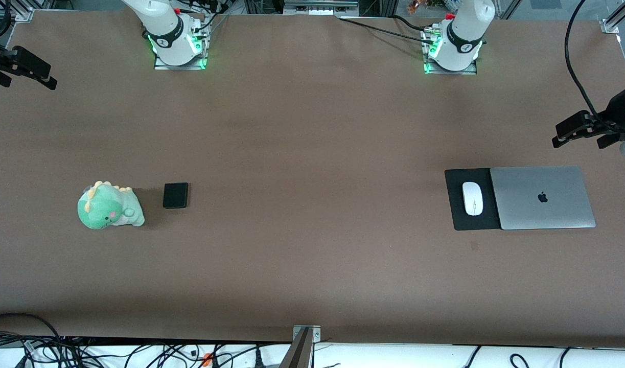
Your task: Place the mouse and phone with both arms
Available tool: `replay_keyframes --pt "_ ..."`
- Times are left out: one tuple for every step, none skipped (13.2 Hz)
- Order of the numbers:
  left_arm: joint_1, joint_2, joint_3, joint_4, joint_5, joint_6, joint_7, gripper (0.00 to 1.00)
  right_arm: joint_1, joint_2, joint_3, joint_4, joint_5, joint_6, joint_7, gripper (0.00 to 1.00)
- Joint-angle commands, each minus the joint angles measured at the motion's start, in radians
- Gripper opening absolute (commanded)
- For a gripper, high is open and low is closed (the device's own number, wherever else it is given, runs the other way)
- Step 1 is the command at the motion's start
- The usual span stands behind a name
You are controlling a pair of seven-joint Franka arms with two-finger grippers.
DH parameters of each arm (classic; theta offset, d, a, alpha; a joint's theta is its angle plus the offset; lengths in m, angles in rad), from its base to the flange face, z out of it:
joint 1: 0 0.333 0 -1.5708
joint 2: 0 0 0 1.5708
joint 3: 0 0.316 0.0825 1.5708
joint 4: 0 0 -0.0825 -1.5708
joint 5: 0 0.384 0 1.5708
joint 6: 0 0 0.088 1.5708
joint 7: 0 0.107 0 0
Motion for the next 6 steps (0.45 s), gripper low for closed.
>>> replay_keyframes --pt "-0.008 0.010 0.002 0.024 0.023 -0.006 0.005 1.00 -0.010 0.018 0.005 0.029 -0.010 0.000 -0.003 1.00" --pt "-0.008 0.010 0.002 0.024 0.023 -0.005 0.005 1.00 -0.008 0.019 0.005 0.027 -0.010 0.006 -0.003 1.00" --pt "-0.008 0.010 0.002 0.024 0.023 -0.005 0.005 1.00 -0.008 0.019 0.005 0.027 -0.011 0.006 -0.003 1.00" --pt "-0.008 0.010 0.002 0.024 0.023 -0.005 0.005 1.00 -0.008 0.019 0.006 0.029 -0.011 0.006 -0.004 1.00" --pt "-0.008 0.010 0.002 0.024 0.023 -0.006 0.005 1.00 -0.008 0.019 0.005 0.029 -0.010 0.006 -0.004 1.00" --pt "-0.008 0.010 0.002 0.024 0.023 -0.006 0.005 1.00 -0.008 0.019 0.005 0.029 -0.011 0.006 -0.004 1.00"
